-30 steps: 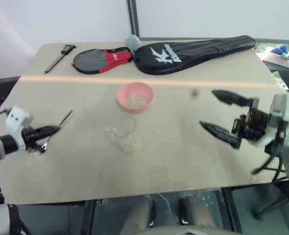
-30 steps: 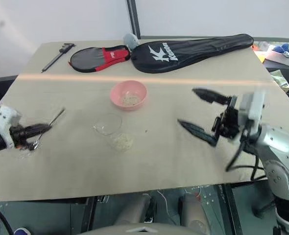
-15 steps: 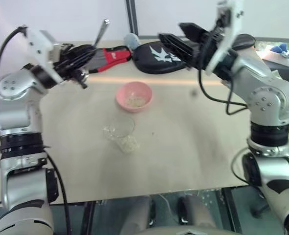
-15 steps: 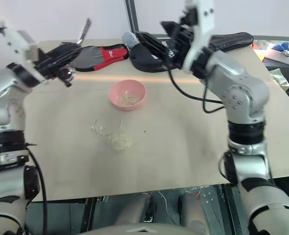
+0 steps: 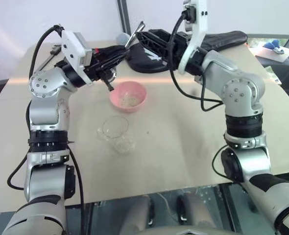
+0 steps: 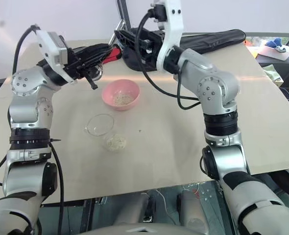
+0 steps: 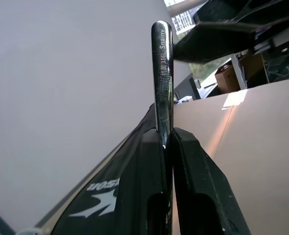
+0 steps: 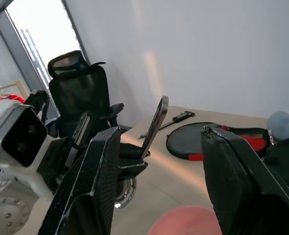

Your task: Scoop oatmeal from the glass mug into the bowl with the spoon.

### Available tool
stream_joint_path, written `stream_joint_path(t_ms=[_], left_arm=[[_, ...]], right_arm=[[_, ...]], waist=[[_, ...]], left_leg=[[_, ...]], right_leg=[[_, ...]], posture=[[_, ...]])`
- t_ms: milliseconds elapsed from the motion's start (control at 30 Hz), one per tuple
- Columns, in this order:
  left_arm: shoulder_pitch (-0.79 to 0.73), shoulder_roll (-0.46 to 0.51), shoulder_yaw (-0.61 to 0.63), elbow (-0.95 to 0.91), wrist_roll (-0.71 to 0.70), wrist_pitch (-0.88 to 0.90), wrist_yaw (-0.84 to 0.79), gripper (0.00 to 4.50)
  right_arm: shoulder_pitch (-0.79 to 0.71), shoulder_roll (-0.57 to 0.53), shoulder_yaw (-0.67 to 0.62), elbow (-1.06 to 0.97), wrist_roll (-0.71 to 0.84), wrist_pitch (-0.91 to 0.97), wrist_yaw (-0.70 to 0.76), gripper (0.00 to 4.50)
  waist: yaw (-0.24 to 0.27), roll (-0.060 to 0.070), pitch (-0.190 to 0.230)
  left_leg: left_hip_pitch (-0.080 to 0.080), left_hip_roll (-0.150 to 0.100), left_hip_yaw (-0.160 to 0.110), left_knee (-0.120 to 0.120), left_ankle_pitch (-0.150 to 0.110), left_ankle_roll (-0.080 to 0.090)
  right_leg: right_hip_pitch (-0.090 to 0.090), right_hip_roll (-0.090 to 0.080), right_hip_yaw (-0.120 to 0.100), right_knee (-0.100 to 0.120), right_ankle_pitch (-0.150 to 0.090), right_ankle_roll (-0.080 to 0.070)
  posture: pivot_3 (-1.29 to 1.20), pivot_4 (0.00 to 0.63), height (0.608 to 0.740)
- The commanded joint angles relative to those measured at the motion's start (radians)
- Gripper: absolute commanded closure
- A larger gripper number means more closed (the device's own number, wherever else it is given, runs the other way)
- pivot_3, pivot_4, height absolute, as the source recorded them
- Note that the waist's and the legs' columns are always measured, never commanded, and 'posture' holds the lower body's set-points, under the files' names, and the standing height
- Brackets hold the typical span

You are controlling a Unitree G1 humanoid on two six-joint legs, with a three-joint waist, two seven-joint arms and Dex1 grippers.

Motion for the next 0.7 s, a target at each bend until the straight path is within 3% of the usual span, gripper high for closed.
stream_joint_path(t_ms=[33,233,333,433,467,700], left_arm=[[-0.014,0.0,0.002,-0.065,-0.027,0.011,-0.003,4.5],[-0.008,-0.004,-0.011,-0.099,-0.021,0.021,-0.006,4.5],[-0.006,-0.001,-0.013,-0.104,-0.018,0.023,-0.004,4.5],[-0.01,0.002,-0.016,-0.1,-0.01,0.018,-0.002,4.5],[-0.011,0.002,-0.018,-0.098,-0.008,0.017,-0.001,4.5],[-0.004,0.007,-0.015,-0.103,-0.032,0.055,-0.011,4.5]], right_arm=[[-0.042,0.022,-0.004,0.0,-0.014,-0.024,0.005,1.98],[-0.052,0.044,-0.013,0.017,-0.021,-0.022,0.019,1.98],[-0.049,0.047,-0.019,0.011,-0.012,-0.011,0.022,2.85],[-0.047,0.046,-0.022,0.008,-0.007,0.001,0.026,4.24],[-0.047,0.046,-0.023,0.009,-0.007,0.003,0.028,4.38],[-0.048,0.038,-0.042,0.009,0.001,0.019,0.028,4.38]], waist=[[0.001,0.0,0.0],[0.002,0.0,0.0],[0.001,0.0,0.0],[0.001,0.0,0.0],[0.001,0.0,0.0],[0.001,0.0,0.0]], left_leg=[[0.0,0.0,0.0,0.0,0.0,0.0],[0.0,-0.001,0.0,0.0,0.0,0.0],[0.0,-0.001,0.0,0.0,0.0,0.0],[0.0,-0.001,0.0,0.0,0.0,0.0],[0.0,-0.001,0.0,0.0,0.0,0.0],[0.0,-0.001,0.0,0.0,0.0,0.0]], right_leg=[[0.0,0.0,0.0,0.0,0.0,0.0],[0.0,0.0,0.0,0.0,0.0,0.0],[0.0,0.0,0.0,0.0,0.0,0.0],[0.0,0.0,0.0,0.0,0.0,0.0],[0.0,0.0,0.0,0.0,0.0,0.0],[0.0,0.0,0.0,0.0,0.0,0.0]], posture=[[0.0,0.15,0.74],[0.0,0.15,0.74],[0.0,0.15,0.74],[0.0,0.15,0.74],[0.0,0.15,0.74],[0.0,0.15,0.74]])
